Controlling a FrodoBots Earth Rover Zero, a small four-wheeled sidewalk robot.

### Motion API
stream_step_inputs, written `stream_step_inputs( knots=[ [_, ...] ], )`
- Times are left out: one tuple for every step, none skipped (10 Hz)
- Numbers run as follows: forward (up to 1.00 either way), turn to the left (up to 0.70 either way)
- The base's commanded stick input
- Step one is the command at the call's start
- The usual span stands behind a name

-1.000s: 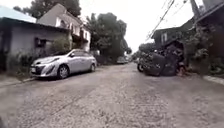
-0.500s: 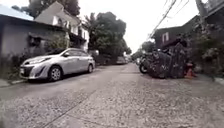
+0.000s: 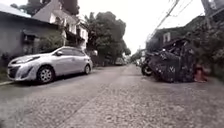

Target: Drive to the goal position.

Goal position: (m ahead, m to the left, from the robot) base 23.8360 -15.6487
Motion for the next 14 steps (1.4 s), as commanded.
stream_step_inputs(
  knots=[
    [1.00, 0.27],
    [1.00, 0.27],
    [1.00, 0.27],
    [1.00, 0.20],
    [1.00, 0.00],
    [1.00, 0.00],
    [1.00, 0.00],
    [1.00, 0.00],
    [1.00, 0.00],
    [1.00, 0.00],
    [1.00, 0.00],
    [1.00, -0.27],
    [1.00, -0.27],
    [1.00, -0.27]
  ],
)
